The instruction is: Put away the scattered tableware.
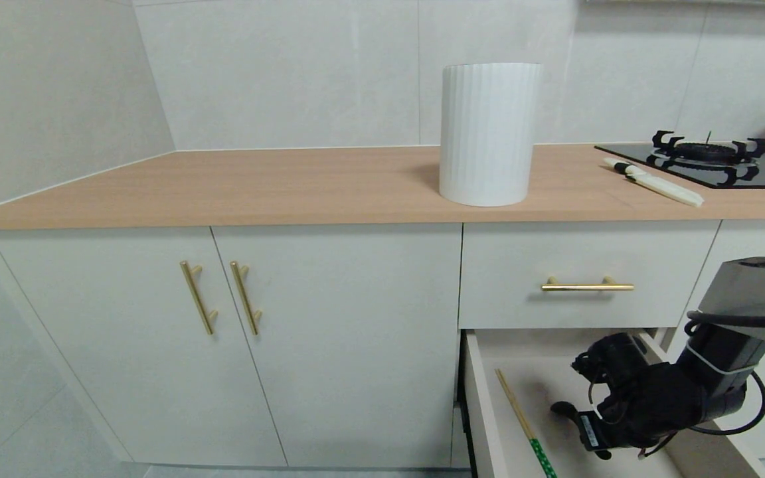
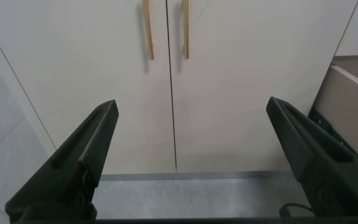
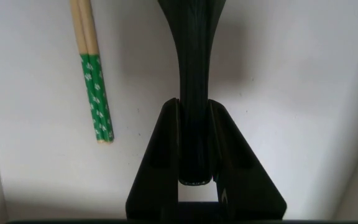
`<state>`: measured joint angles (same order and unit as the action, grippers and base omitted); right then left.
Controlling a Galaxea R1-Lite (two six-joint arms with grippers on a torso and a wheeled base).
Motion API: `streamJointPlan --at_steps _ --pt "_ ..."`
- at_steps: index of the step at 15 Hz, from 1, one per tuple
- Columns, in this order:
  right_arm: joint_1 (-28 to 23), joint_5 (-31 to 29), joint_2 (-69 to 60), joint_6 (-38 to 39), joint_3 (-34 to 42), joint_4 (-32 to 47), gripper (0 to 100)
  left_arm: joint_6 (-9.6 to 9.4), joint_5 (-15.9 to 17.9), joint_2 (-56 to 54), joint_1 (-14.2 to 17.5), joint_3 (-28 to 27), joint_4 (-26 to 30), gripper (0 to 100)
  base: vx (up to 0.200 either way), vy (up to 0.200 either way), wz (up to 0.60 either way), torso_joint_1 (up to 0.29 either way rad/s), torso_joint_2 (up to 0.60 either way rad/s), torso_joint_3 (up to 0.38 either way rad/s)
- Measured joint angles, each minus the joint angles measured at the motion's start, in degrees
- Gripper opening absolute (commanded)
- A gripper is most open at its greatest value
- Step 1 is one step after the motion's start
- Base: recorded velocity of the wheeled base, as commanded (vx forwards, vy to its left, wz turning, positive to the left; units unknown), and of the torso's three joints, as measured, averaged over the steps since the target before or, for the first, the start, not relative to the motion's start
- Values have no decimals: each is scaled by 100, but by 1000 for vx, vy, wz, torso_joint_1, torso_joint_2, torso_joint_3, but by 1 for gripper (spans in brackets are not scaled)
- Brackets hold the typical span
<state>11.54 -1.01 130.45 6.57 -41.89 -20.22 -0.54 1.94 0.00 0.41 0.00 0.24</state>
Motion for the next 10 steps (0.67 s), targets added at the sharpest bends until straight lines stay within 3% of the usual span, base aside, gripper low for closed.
streamJointPlan --at_steps 1,10 --pt "5 0 11 2 2 2 100 0 0 0 0 0 2 100 0 0 0 0 0 0" --pt "11 -10 28 71 5 -2 100 0 0 0 2 0 2 100 0 0 0 0 0 0"
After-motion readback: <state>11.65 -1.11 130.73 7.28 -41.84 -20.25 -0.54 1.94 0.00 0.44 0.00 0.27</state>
